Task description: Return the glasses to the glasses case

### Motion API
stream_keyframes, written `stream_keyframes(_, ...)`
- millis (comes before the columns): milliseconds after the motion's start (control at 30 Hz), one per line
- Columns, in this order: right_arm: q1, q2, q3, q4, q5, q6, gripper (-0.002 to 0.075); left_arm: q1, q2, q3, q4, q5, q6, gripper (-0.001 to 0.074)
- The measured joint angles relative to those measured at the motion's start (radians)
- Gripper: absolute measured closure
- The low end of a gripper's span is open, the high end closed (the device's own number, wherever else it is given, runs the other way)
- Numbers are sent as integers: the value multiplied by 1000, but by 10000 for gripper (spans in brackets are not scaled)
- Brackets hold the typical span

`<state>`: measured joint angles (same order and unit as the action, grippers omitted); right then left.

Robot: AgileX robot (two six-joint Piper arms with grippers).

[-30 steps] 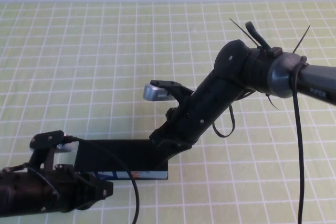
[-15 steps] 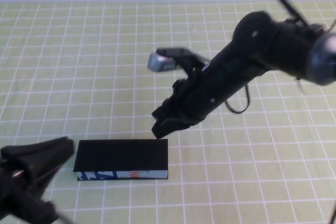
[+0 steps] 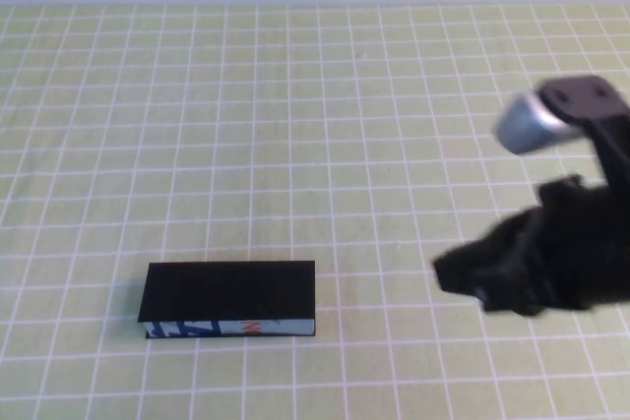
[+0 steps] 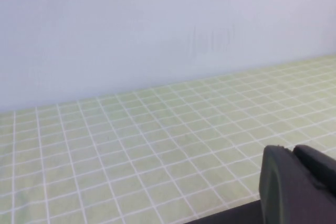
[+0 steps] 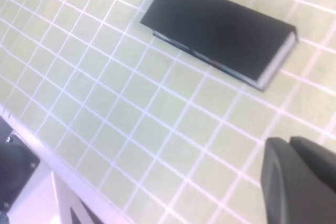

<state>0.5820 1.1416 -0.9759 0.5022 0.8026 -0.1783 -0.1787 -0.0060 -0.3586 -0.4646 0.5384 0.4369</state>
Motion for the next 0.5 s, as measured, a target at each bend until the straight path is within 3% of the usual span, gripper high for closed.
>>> stream_keyframes(267,0,-377,198,-95,-28,75,741,0,-9,214,-29,-228,-18,736)
stream_keyframes(500,0,-632,401,-104,-238,87,742,0,-9,375,-75,-428,-21,736)
